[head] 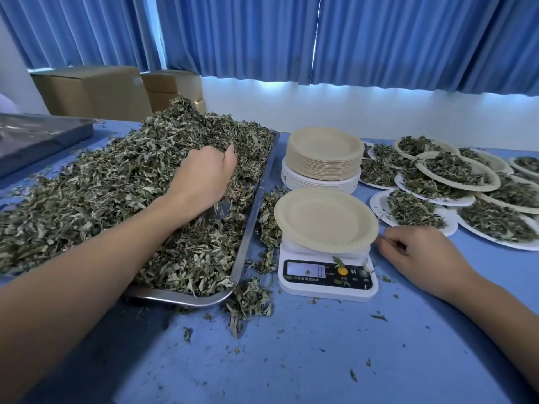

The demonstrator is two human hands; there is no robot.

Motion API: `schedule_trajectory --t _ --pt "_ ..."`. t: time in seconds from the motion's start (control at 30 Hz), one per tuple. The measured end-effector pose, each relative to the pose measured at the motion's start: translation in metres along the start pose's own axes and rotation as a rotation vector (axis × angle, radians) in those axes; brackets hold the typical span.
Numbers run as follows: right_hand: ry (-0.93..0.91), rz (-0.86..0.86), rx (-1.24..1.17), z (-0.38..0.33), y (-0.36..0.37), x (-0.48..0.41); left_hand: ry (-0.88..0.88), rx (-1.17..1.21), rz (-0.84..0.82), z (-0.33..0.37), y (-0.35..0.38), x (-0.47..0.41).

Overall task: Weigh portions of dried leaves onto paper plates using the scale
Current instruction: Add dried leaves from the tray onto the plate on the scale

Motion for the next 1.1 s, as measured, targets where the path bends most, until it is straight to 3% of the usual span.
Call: schedule_trajectory --t 0.2,0.4,0.5,0.6,0.7,0.9,1.1 --pt "0.001 -0.021 0.016 0.001 0.002 -0.001 -0.041 0.183 0.05 0.018 0.011 -0.011" --pt "-0.005 -0.026 0.004 0.003 0.003 -0.001 -0.027 0.491 0.035 0.093 0.027 -0.023" --pt "-0.017 -0.024 -0.003 0.002 0.003 0.0 -0.041 0.616 -0.025 0.134 0.046 -0.028" --pt "-0.029 -0.034 0.0 0.003 0.002 0.001 0.052 0.692 -0.212 0.161 0.073 -0.021" --pt "-0.044 -0.043 0.021 0.002 0.002 0.001 0.232 0.613 -0.38 0.165 0.092 -0.007" --pt "-0.038 -0.061 0.037 0.003 0.004 0.001 0.569 0.222 -0.545 0.146 0.086 0.01" --pt "-0.029 -0.06 0.038 0.003 0.004 0.001 0.484 0.304 -0.458 0.107 0.045 0.013"
Point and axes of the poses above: each hand's wrist, its own x-axis away from the middle knuckle, its own y-axis out of the palm, z = x × y, the point moved 6 cm from there along -x, towards the middle knuckle, and after that the axes turned 2 degrees about -x, right-handed, at the moved point
